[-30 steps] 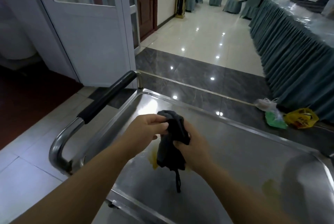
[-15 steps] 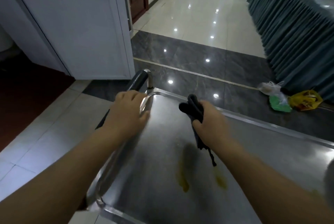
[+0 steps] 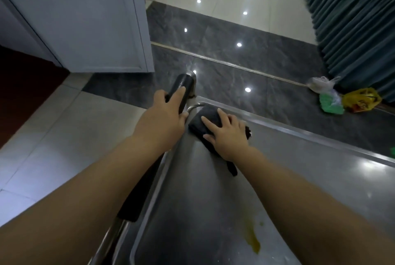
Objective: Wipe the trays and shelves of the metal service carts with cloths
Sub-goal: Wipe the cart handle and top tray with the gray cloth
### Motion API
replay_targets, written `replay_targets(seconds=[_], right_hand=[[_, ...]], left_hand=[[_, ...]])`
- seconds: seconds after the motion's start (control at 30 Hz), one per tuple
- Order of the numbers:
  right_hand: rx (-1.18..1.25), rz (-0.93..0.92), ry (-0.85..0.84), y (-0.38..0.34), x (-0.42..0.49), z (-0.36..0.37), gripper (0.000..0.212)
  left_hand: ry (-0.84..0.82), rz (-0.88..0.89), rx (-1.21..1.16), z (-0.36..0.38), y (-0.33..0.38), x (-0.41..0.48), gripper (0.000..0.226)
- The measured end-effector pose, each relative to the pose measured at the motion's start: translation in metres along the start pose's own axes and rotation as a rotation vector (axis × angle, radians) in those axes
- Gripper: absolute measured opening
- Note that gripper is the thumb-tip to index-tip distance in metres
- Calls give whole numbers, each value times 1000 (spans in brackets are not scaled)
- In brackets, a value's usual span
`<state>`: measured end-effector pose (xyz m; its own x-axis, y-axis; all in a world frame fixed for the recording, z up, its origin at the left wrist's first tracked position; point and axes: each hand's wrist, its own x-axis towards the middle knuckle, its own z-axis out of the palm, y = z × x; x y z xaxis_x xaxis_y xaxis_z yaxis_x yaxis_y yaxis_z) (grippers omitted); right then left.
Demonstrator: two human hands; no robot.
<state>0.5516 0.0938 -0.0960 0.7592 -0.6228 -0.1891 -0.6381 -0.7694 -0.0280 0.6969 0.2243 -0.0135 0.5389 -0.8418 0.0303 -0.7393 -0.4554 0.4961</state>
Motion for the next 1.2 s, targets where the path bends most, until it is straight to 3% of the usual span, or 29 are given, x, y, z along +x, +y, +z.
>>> replay_targets(seconds=[0.1, 0.17, 0.23, 0.3, 0.33, 0.43, 0.47, 0.53, 0.67, 0.73, 0.77, 0.8, 0.87, 0.9, 0.93, 1.0, 1.03, 1.1, 1.17, 1.2], right_hand=[[64, 90, 72, -16, 5, 14, 48], [105, -51, 116, -37, 1, 20, 47], [121, -316, 174, -45, 0, 21, 45], [55, -348, 199, -29, 11, 18, 45], [33, -213, 203, -16, 20, 15, 46], [204, 459, 171, 19, 52, 9, 47], [230, 541, 144, 17, 58, 7, 48], [148, 370, 118, -9, 56, 9, 49], [123, -358, 118, -57, 14, 17, 47], [23, -443, 221, -34, 12, 13, 43], [9, -337, 301, -17, 14, 12, 42], [42, -112, 315, 1, 15, 7, 43], [191, 438, 185, 24, 12, 8, 51], [220, 566, 131, 22, 7, 10, 52], [152, 528, 73, 9, 0, 10, 50], [5, 39, 204, -37, -22, 9, 37], [52, -193, 248, -57, -35, 12, 35], [132, -505, 169, -77, -61, 23, 44], [148, -497, 154, -63, -69, 27, 51], [173, -346, 200, -49, -67, 26, 51]], left_hand=[[0, -7, -70, -1, -4, 0, 54], [6, -7, -93, -1, -4, 0, 53], [1, -11, -116, -2, -4, 0, 53], [-2, -19, -128, -2, -5, 1, 54], [-4, -26, -133, -2, -6, 1, 54], [0, -27, -124, 0, -6, 0, 53], [3, -20, -123, 0, -6, 0, 53], [3, -15, -128, 0, -6, 1, 53], [9, -22, -157, 0, -6, 1, 54], [6, -23, -166, -1, -7, 0, 54], [5, -24, -161, -2, -7, 0, 54], [6, -24, -153, -2, -7, 1, 54], [10, -20, -132, -2, -6, 1, 54], [13, -17, -124, -2, -5, 1, 53], [22, -17, -120, -2, -4, 1, 52], [59, -21, -115, -3, -3, 1, 49], [81, -17, -101, -4, -2, 0, 48], [105, 1, -56, -5, -2, -2, 45], [103, 33, -30, -8, -1, -7, 42], [102, 52, -25, -11, -1, -11, 40]])
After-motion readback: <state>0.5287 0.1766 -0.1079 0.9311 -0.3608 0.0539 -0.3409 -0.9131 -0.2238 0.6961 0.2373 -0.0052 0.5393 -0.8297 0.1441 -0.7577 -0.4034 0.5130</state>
